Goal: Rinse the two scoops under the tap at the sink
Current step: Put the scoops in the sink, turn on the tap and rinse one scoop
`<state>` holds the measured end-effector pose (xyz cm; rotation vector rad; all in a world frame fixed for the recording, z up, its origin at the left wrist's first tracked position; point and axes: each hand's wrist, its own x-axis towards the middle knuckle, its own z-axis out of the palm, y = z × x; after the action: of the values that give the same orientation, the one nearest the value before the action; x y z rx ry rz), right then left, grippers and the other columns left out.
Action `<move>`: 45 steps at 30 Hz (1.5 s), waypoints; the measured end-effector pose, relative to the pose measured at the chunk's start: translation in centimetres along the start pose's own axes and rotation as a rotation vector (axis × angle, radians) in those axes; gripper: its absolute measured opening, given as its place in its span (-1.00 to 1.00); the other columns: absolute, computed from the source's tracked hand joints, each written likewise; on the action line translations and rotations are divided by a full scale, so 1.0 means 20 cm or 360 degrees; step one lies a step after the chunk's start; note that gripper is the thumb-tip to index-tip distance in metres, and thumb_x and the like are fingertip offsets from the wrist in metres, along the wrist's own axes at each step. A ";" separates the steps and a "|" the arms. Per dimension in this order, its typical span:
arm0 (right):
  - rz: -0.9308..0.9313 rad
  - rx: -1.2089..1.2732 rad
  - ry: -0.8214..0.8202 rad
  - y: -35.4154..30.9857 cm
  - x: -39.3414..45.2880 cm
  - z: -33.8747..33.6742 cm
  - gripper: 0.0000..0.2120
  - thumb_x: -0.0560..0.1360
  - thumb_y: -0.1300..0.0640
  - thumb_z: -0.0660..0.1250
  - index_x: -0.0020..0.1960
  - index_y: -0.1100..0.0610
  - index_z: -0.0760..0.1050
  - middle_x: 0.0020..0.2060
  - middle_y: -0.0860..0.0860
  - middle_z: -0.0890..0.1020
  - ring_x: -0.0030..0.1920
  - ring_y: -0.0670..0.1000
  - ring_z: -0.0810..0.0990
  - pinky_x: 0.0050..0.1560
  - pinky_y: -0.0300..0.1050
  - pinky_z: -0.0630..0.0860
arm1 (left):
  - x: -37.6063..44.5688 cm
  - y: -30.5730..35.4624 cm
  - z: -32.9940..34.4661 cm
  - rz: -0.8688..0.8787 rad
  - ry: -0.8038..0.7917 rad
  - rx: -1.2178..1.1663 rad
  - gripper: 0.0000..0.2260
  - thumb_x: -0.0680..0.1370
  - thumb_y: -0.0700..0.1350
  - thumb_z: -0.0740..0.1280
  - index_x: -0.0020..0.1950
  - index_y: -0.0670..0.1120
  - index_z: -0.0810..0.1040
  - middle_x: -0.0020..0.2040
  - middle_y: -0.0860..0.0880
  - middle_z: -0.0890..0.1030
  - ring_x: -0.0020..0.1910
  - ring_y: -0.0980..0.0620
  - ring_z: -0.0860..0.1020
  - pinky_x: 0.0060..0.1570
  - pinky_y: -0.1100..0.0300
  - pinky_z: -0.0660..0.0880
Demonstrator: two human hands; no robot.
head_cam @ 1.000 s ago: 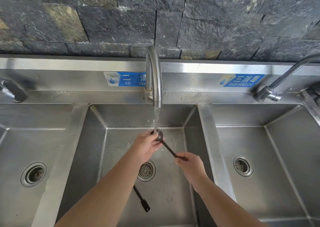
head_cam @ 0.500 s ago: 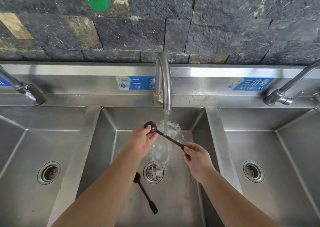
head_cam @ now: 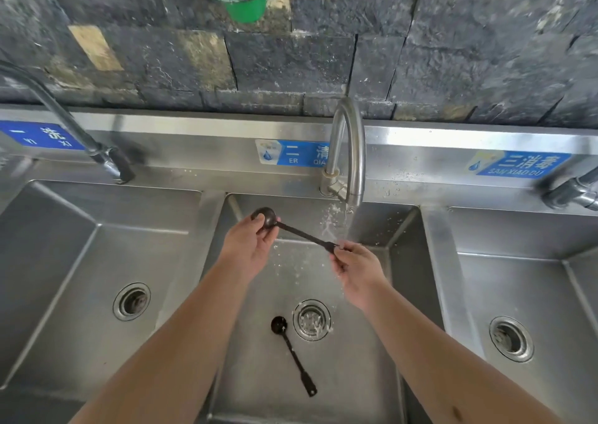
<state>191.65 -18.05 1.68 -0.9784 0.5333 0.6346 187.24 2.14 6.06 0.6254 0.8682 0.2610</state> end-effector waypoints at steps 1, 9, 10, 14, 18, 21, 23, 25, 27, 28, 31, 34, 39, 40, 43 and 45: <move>0.0015 0.0026 -0.0032 0.00 -0.01 0.02 -0.83 0.48 0.48 0.26 0.01 0.32 0.53 -0.12 0.23 0.62 -0.32 0.00 0.65 -0.34 -0.25 0.59 | 0.00 0.02 -0.02 0.0011 0.0005 -0.0010 -0.80 0.58 -0.33 0.23 0.19 -0.22 0.47 0.04 -0.27 0.59 -0.02 -0.13 0.65 -0.28 0.16 0.64; -0.0081 -0.0039 0.0004 -0.06 -0.12 -0.10 -0.87 0.53 0.43 0.23 -0.03 0.26 0.50 -0.26 0.19 0.61 -0.38 0.02 0.62 -0.36 -0.23 0.60 | -0.04 -0.04 -0.03 -0.0087 -0.0077 0.0404 -0.84 0.58 -0.22 0.26 0.07 -0.02 0.57 0.05 -0.20 0.65 -0.19 0.00 0.68 -0.31 0.19 0.56; -0.0112 -0.0001 0.0010 -0.07 -0.14 -0.14 -0.87 0.52 0.44 0.24 -0.04 0.28 0.51 -0.25 0.20 0.62 -0.36 0.01 0.62 -0.33 -0.23 0.61 | -0.05 -0.07 -0.01 -0.0119 -0.0125 0.0511 -0.82 0.58 -0.22 0.26 0.09 -0.01 0.57 0.06 -0.18 0.64 -0.24 0.04 0.66 -0.35 0.24 0.52; -0.0239 0.0220 0.0131 -0.15 -0.21 -0.35 -0.92 0.51 0.33 0.32 -0.16 0.25 0.52 -0.25 0.17 0.66 -0.25 0.03 0.68 -0.18 -0.20 0.65 | -0.10 -0.19 0.09 -0.0287 -0.0294 0.0597 -0.75 0.57 -0.24 0.25 0.22 -0.08 0.56 0.06 -0.20 0.62 -0.28 0.08 0.54 -0.35 0.30 0.42; -0.0380 0.0260 0.0213 -0.19 -0.28 -0.54 -0.89 0.51 0.35 0.30 -0.17 0.27 0.56 -0.22 0.15 0.66 -0.15 0.05 0.70 -0.17 -0.24 0.62 | -0.12 -0.31 0.19 -0.0412 -0.0451 0.0549 -0.79 0.57 -0.16 0.30 0.19 -0.14 0.54 -0.01 -0.20 0.62 -0.22 0.00 0.55 -0.27 0.21 0.47; -0.0581 -0.0033 0.0217 -0.19 -0.34 -0.65 -0.76 0.48 0.49 0.24 -0.11 0.22 0.58 -0.20 0.12 0.63 -0.16 0.06 0.62 -0.15 -0.27 0.59 | -0.13 -0.37 0.24 -0.0430 -0.0621 0.0664 -0.72 0.48 -0.24 0.35 0.19 -0.17 0.57 0.01 -0.20 0.65 -0.04 -0.04 0.63 -0.10 0.14 0.55; -0.0713 -0.0337 0.0303 -0.19 -0.36 -0.69 -0.68 0.44 0.52 0.25 -0.10 0.15 0.60 -0.20 0.12 0.63 -0.21 0.03 0.55 -0.22 -0.29 0.50 | -0.13 -0.40 0.26 -0.0438 -0.0691 0.0629 -0.72 0.45 -0.29 0.34 0.15 -0.20 0.57 0.03 -0.20 0.69 0.07 -0.09 0.65 0.04 0.07 0.57; -0.0782 -0.0488 0.0377 -0.18 -0.38 -0.73 -0.69 0.43 0.48 0.30 -0.09 0.10 0.63 -0.24 0.06 0.66 -0.28 -0.05 0.56 -0.28 -0.31 0.46 | -0.13 -0.43 0.27 -0.0446 -0.0706 0.0536 -0.76 0.51 -0.35 0.26 0.17 -0.24 0.53 0.02 -0.20 0.70 0.09 -0.12 0.65 0.09 0.03 0.58; -0.0790 -0.0532 0.0378 -0.18 -0.38 -0.74 -0.72 0.43 0.43 0.35 -0.08 0.06 0.63 -0.27 0.01 0.67 -0.35 -0.08 0.55 -0.35 -0.30 0.46 | -0.14 -0.43 0.29 -0.0415 -0.0695 0.0542 -0.75 0.54 -0.38 0.21 0.20 -0.29 0.50 0.07 -0.25 0.67 0.11 -0.14 0.64 0.13 0.03 0.57; -0.0785 -0.0489 0.0353 -0.18 -0.38 -0.73 -0.73 0.43 0.42 0.35 -0.08 0.07 0.63 -0.26 0.02 0.68 -0.33 -0.05 0.58 -0.33 -0.27 0.49 | -0.14 -0.43 0.29 -0.0396 -0.0679 0.0566 -0.74 0.54 -0.39 0.21 0.22 -0.31 0.49 0.11 -0.27 0.64 0.13 -0.16 0.62 0.17 0.02 0.54; -0.0729 -0.0187 0.0263 -0.18 -0.35 -0.69 -0.73 0.45 0.50 0.30 -0.09 0.16 0.59 -0.21 0.08 0.69 -0.15 0.02 0.68 -0.15 -0.26 0.59 | -0.15 -0.40 0.28 -0.0361 -0.0562 0.0570 -0.71 0.57 -0.41 0.15 0.27 -0.31 0.46 0.18 -0.30 0.58 0.19 -0.19 0.57 0.25 -0.03 0.47; -0.0635 -0.0035 0.0249 -0.18 -0.31 -0.62 -0.77 0.46 0.50 0.28 -0.09 0.21 0.58 -0.19 0.11 0.69 -0.07 0.05 0.71 -0.14 -0.28 0.59 | -0.15 -0.34 0.24 -0.0341 -0.0462 0.0488 -0.71 0.58 -0.42 0.13 0.26 -0.29 0.47 0.17 -0.31 0.58 0.16 -0.19 0.58 0.20 -0.02 0.50; -0.0527 0.0050 0.0249 -0.16 -0.24 -0.46 -0.80 0.48 0.49 0.27 -0.07 0.23 0.55 -0.19 0.13 0.68 -0.11 0.06 0.71 -0.18 -0.27 0.60 | -0.14 -0.21 0.18 -0.0270 -0.0399 0.0391 -0.66 0.57 -0.41 0.16 0.35 -0.33 0.39 0.25 -0.33 0.53 0.16 -0.17 0.58 -0.03 0.08 0.60; -0.0512 0.0067 0.0242 -0.16 -0.23 -0.43 -0.79 0.48 0.49 0.27 -0.07 0.23 0.55 -0.19 0.14 0.67 -0.12 0.06 0.70 -0.19 -0.26 0.60 | -0.13 -0.19 0.17 -0.0243 -0.0394 0.0391 -0.67 0.57 -0.41 0.16 0.34 -0.33 0.40 0.26 -0.33 0.52 0.15 -0.16 0.59 -0.07 0.11 0.61; -0.0461 0.0076 0.0215 -0.16 -0.20 -0.34 -0.81 0.48 0.50 0.26 -0.05 0.26 0.54 -0.15 0.16 0.66 -0.10 0.07 0.69 -0.19 -0.25 0.61 | -0.12 -0.12 0.14 -0.0202 -0.0406 0.0393 -0.67 0.58 -0.37 0.15 0.33 -0.27 0.45 0.25 -0.28 0.55 0.18 -0.12 0.58 0.04 0.09 0.57; -0.0431 0.0066 0.0195 -0.15 -0.18 -0.28 -0.80 0.48 0.51 0.26 -0.06 0.27 0.54 -0.15 0.16 0.66 -0.09 0.07 0.69 -0.18 -0.25 0.62 | -0.11 -0.07 0.12 -0.0172 -0.0367 0.0363 -0.69 0.58 -0.36 0.17 0.31 -0.24 0.47 0.21 -0.26 0.58 0.18 -0.11 0.58 0.07 0.09 0.57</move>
<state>190.55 -25.15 3.30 -1.0328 0.5086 0.3223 187.72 -1.02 7.70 0.8004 0.7111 -0.0096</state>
